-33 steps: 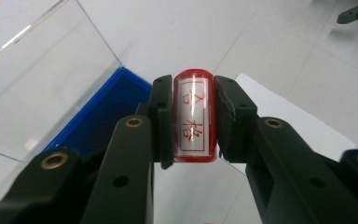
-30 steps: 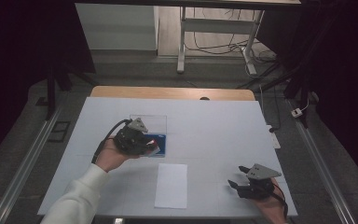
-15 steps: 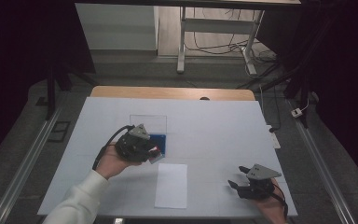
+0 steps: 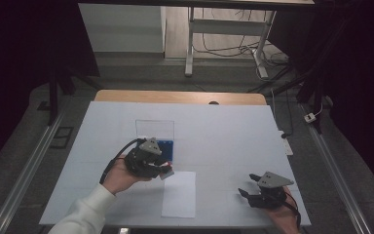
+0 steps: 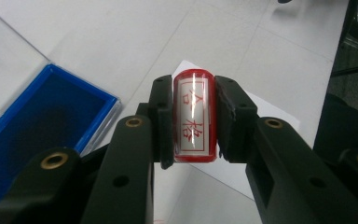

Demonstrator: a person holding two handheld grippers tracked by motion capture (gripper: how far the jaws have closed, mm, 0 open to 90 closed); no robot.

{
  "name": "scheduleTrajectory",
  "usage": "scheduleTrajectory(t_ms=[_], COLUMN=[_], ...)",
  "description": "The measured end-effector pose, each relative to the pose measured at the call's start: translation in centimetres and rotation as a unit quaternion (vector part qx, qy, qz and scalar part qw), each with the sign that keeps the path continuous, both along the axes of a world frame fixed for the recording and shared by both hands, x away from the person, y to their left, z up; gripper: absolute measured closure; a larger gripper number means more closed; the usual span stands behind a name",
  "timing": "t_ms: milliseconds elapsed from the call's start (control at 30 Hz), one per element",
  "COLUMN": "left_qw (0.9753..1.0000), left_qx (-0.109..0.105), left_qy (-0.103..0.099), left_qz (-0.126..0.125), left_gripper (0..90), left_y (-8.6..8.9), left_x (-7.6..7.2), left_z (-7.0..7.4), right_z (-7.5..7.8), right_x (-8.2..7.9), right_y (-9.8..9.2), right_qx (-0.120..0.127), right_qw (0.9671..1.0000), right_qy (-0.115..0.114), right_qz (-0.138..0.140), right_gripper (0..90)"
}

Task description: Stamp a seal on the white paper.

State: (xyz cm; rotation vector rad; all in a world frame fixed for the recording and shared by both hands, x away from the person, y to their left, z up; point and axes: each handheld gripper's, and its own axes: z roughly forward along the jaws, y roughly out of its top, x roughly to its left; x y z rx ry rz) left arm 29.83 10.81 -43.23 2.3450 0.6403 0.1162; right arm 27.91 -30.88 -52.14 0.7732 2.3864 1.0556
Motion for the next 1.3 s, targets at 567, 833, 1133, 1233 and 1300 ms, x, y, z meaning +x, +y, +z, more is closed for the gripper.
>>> scheduleTrajectory(t_ms=[567, 833, 1133, 1233, 1300], left_qw=[0.9987, 0.9983, 0.9980, 0.9979, 0.9977], left_qx=[0.014, 0.022, 0.036, 0.041, 0.046], left_qy=[0.017, 0.020, 0.019, 0.019, 0.018], left_qz=[-0.045, -0.051, -0.049, -0.047, -0.045], left_gripper=[69.6, 69.6, 69.6, 69.6, 69.6], left_y=[-3.1, -4.1, -4.9, -5.2, -5.3], left_x=[-1.0, -0.9, -0.6, -0.5, -0.4], left_z=[-1.6, -2.2, -3.1, -3.4, -3.7], right_z=[0.0, -0.1, -0.1, -0.1, -0.1], right_x=[0.0, 0.1, 0.1, 0.1, 0.1], right_y=[0.1, 0.1, 0.1, 0.0, 0.0], right_qx=[-0.003, -0.002, -0.004, -0.004, -0.004], right_qw=[1.0000, 1.0000, 1.0000, 1.0000, 1.0000], right_qy=[0.001, 0.002, 0.002, 0.002, 0.002], right_qz=[0.001, 0.001, 0.001, 0.000, 0.000], right_gripper=[31.2, 31.2, 31.3, 31.3, 31.3])
